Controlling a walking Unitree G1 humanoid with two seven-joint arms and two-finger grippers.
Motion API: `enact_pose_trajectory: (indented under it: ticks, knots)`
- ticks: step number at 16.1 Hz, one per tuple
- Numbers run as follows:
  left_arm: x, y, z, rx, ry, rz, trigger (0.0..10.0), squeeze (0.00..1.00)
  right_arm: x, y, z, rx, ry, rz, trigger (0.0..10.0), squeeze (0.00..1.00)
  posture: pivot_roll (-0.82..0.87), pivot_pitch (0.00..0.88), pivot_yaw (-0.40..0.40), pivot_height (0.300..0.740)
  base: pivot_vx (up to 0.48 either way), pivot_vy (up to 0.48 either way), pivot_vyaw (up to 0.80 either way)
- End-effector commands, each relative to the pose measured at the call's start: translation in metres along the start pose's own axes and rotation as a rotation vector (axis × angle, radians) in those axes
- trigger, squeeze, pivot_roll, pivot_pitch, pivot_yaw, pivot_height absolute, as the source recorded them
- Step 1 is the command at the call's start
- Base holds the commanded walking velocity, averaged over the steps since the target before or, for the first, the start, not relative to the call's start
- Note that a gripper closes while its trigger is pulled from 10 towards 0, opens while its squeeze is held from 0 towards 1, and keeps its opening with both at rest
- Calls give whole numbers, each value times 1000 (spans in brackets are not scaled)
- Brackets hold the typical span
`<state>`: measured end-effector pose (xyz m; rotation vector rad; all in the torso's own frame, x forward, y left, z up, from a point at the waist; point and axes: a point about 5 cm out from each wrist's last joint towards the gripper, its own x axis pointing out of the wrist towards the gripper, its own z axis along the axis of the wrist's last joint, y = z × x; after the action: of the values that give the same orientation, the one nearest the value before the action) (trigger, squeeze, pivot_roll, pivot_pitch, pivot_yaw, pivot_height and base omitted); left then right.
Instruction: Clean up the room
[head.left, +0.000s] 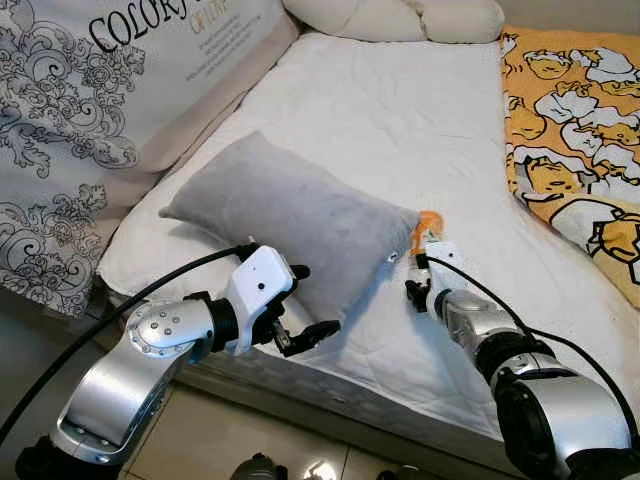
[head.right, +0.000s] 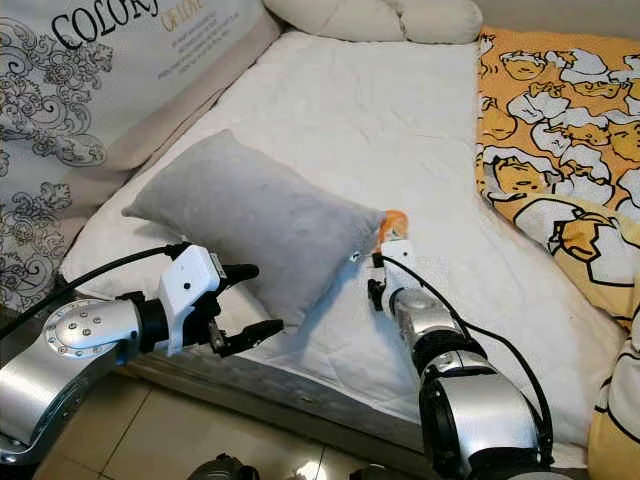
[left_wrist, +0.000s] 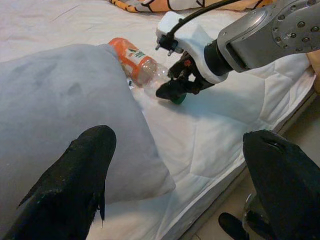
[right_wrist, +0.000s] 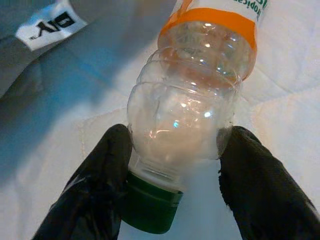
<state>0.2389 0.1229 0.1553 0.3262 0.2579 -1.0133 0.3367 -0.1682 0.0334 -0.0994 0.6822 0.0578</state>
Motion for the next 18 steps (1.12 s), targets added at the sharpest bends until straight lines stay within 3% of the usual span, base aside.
enact_pose_trajectory:
  ticks: [1,10,12,14,15,16,17,18]
  knots:
    - [-1,-1,0,6,8,-6,10000,0,0,1,-2,32,19,-6,0,0,172,78,57,740,0,0,0]
    - [-1,3,-1,16,6,36,10000,0,0,-6,-1,139,-7,-51,0,0,167,18,50,740,0,0,0]
    - [-4,8,-2,-3,-17,117,10000,0,-2,-14,10,187,-89,-81,0,0,149,0,43,740,0,0,0]
    - [-10,13,-10,-19,-25,258,10000,0,-6,-23,24,269,-240,-101,0,0,132,0,36,740,0,0,0]
    - [-13,15,-16,-21,-17,365,10000,0,-15,-27,35,303,-410,-93,431,0,122,0,34,740,0,0,0]
    - [-15,16,-18,-28,-12,402,10000,0,-20,-27,38,319,-471,-82,431,0,118,0,38,740,0,0,0]
    - [-20,22,-22,-41,-21,554,10000,0,-47,-21,42,301,-645,-27,10000,0,104,0,50,740,0,0,0]
    - [-23,23,-23,-39,-24,602,10000,0,-56,-17,42,274,-685,-2,10000,0,96,0,54,740,0,0,0]
